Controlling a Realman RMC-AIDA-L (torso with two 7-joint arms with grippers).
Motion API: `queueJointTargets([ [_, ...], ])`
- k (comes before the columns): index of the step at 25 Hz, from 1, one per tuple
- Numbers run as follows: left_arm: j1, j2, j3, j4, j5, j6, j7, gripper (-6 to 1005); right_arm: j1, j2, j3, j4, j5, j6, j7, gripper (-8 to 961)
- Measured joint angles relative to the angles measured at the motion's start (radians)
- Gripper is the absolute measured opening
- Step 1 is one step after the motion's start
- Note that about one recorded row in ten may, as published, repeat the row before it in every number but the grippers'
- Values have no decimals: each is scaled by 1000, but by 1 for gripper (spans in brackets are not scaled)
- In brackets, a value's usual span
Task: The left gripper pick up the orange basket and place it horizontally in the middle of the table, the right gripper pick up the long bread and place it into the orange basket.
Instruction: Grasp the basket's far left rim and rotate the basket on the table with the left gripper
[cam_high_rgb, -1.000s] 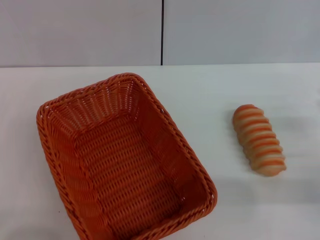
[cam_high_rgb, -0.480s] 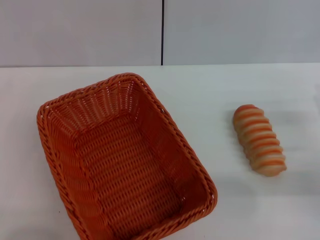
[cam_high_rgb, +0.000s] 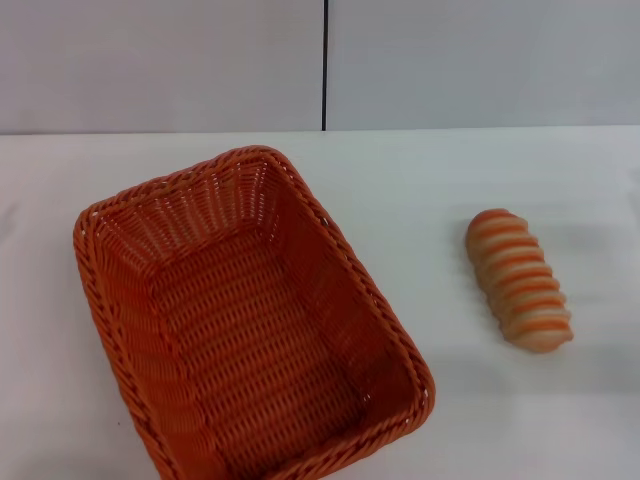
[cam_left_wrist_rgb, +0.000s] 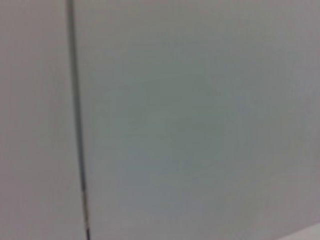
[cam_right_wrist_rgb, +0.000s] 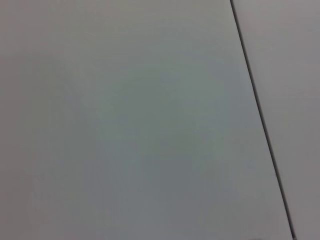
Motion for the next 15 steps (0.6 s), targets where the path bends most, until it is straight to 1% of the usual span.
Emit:
queueJointTargets([
  [3, -33, 2, 77, 136, 90, -1, -87, 830, -2, 1, 3, 1, 2, 3, 0, 638],
  [5, -59, 3, 124, 203, 149, 3, -138, 830, -4, 1, 4, 1, 3, 6, 0, 638],
  [7, -98, 7, 183, 264, 242, 19, -206, 830, -5, 2, 5, 0, 4, 7, 0, 638],
  [8, -111, 7, 202, 280, 274, 27, -225, 830, -6, 2, 5, 0, 4, 6, 0, 638],
  [10, -155, 8, 248, 323, 377, 69, -283, 830, -7, 2, 6, -1, 4, 3, 0, 638],
  [11, -199, 8, 284, 346, 458, 127, -323, 830, -8, 2, 6, -1, 4, 3, 0, 638],
  [12, -211, 7, 290, 350, 473, 140, -329, 830, -8, 2, 6, -1, 4, 3, 0, 638],
  [15, -287, 1, 310, 368, 556, 232, -359, 832, -8, 2, 6, -3, 5, 7, 0, 638],
])
